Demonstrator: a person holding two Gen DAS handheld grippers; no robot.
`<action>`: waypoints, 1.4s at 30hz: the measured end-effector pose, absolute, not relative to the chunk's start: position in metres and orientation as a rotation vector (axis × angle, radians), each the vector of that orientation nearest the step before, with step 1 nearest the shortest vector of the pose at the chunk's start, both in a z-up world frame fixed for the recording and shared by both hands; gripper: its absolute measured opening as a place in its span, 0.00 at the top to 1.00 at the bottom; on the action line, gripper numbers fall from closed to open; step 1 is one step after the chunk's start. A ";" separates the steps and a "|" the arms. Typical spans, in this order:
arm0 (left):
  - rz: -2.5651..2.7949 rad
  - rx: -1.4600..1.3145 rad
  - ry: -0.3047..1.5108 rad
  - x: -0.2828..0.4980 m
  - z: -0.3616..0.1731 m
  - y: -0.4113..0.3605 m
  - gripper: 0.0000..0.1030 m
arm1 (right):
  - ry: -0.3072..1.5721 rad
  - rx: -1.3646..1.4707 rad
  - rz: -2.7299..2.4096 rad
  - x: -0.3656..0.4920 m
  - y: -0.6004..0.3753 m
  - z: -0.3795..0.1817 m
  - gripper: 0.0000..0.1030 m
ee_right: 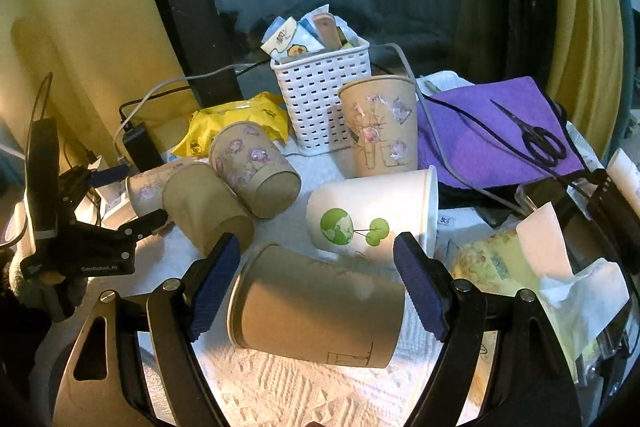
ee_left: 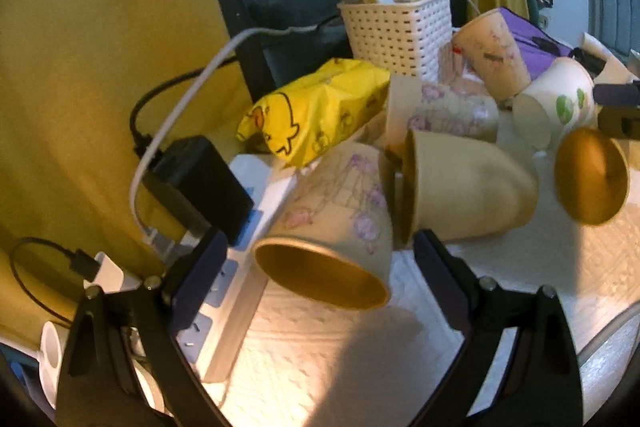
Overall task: Flip cup upright
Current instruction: 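Move the right tool toward the tan paper cups lying on their sides, then close the right gripper on the side of a tan floral paper cup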
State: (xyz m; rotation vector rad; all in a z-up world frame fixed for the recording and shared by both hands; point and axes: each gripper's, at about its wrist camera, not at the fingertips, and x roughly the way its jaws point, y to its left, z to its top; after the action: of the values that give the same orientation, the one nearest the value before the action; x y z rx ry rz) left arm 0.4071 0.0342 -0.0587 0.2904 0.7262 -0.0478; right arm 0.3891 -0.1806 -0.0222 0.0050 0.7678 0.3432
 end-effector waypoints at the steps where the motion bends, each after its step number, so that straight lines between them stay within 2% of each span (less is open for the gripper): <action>1: -0.046 0.291 0.723 0.407 -0.059 0.035 0.08 | 0.769 0.004 0.343 0.390 -0.180 -0.022 0.21; 3: -0.049 0.287 0.720 0.407 -0.060 0.036 0.08 | 0.767 0.003 0.345 0.389 -0.180 -0.022 0.21; 6: -0.057 0.301 0.720 0.407 -0.062 0.034 0.26 | 0.763 0.004 0.346 0.387 -0.179 -0.021 0.21; 10: -0.058 0.307 0.720 0.407 -0.064 0.033 0.29 | 0.757 0.003 0.345 0.385 -0.180 -0.020 0.21; 26: -0.067 0.273 0.679 0.358 -0.027 0.027 0.29 | 0.707 0.006 0.377 0.349 -0.178 0.005 0.21; 42: -0.128 0.106 0.678 0.239 0.016 0.025 0.29 | 0.656 -0.012 0.419 0.264 -0.186 0.038 0.21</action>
State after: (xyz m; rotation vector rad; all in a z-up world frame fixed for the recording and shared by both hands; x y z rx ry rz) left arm 0.2388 0.0250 0.0155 0.1063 0.6776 -0.1280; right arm 0.2644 -0.1856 0.0377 -0.0117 0.6564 0.4194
